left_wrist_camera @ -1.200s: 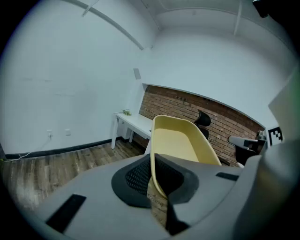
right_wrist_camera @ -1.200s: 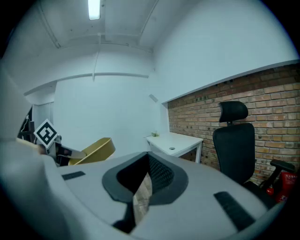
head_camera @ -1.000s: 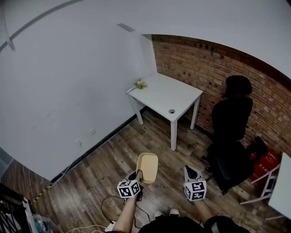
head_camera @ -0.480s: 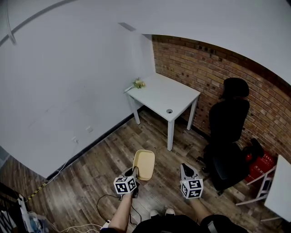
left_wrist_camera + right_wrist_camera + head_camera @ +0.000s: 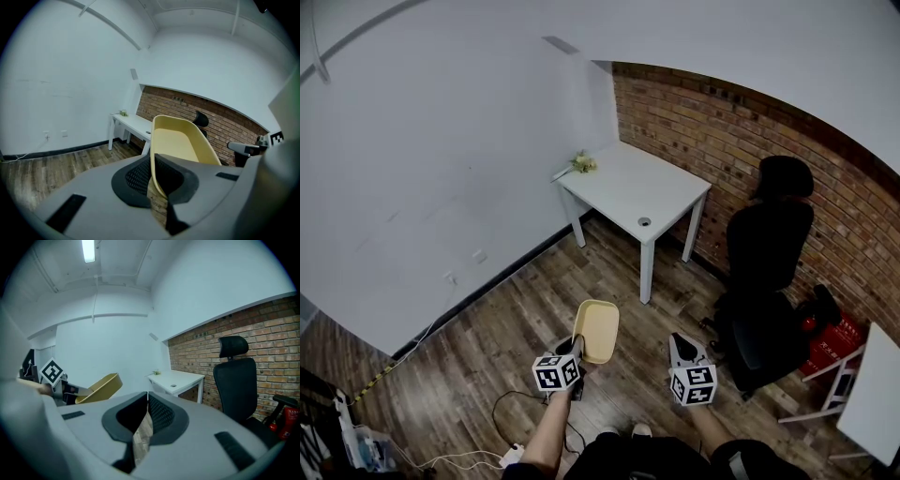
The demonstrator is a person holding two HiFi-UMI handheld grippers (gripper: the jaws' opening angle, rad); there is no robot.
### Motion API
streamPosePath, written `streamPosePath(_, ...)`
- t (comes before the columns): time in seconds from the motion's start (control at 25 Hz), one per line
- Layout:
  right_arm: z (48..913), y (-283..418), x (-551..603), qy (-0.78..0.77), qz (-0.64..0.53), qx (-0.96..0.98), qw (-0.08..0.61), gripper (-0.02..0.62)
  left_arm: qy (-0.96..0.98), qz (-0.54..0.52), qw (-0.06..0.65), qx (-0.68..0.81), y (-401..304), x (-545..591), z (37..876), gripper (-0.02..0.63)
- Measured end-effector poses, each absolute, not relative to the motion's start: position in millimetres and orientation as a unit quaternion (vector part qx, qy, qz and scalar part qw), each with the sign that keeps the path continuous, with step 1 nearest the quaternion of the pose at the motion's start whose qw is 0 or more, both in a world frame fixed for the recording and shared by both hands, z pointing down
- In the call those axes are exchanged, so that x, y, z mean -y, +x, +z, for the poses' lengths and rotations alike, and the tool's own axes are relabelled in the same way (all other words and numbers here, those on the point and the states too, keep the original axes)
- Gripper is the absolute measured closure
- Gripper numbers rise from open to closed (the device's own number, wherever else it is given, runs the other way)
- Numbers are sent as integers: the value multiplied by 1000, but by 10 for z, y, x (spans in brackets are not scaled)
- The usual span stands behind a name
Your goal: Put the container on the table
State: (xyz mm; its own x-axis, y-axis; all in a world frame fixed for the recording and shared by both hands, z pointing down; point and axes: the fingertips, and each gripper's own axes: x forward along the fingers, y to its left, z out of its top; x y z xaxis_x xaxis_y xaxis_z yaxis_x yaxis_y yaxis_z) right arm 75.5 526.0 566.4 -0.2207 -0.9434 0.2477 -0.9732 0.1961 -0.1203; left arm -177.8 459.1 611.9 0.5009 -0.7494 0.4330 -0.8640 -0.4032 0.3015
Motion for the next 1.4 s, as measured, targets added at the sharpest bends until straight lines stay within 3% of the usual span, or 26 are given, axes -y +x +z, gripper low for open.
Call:
streamPosePath(0.52,5745,827,-4871,609,138,779,62,571,819,117,265,495,-1728,-4341,6286,585)
streamPosePath(1.4,5689,67,-2683,624,151,762,81,571,837,119,275,458,-2300,-1934,6300,585)
